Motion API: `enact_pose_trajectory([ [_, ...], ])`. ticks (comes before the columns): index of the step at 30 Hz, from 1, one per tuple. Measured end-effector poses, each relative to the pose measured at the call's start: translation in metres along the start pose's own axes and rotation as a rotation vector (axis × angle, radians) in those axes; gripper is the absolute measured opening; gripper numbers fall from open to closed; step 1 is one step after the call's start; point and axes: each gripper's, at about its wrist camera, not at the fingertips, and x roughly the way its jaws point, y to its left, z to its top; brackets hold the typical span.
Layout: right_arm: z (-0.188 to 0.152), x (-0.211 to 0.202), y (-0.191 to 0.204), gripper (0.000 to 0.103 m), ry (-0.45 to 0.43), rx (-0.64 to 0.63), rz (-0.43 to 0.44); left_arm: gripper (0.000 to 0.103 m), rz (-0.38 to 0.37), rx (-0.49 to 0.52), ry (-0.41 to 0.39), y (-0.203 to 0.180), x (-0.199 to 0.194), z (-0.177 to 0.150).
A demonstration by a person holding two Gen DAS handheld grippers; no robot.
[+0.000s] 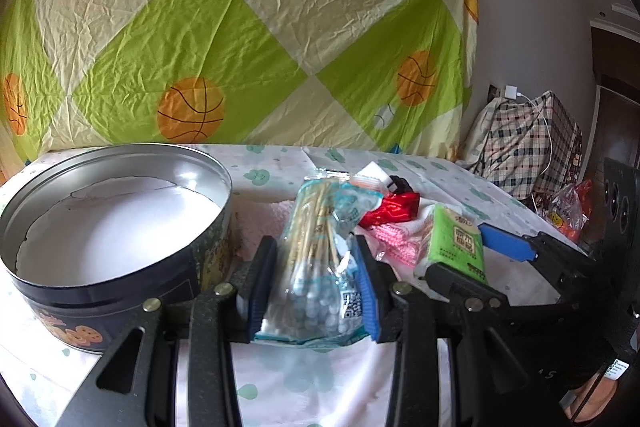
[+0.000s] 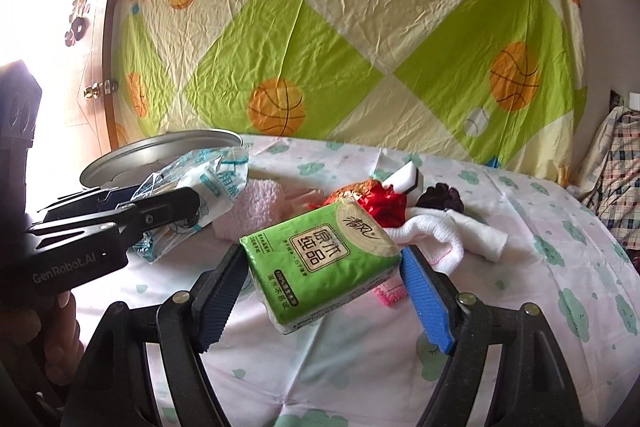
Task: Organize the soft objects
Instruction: 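Close the right tool on the green tissue pack and lift it, then carry the swab bag into the tin and release it while the right tool drops the tissue pack in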
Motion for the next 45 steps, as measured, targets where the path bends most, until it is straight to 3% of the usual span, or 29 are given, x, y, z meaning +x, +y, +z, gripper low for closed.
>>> enact_pose_trajectory([
  [11,0.003,-0.006,-0.001,0.08,-0.064,0.045,-0.066,0.037,0.044,0.005,-0.037,0.008,-0.007,0.0],
  [45,0.016,0.008,0.055,0.08,-0.069,0.033,0.026,0.037,0.152,-0.044,-0.094,0.063,-0.033,-0.002],
])
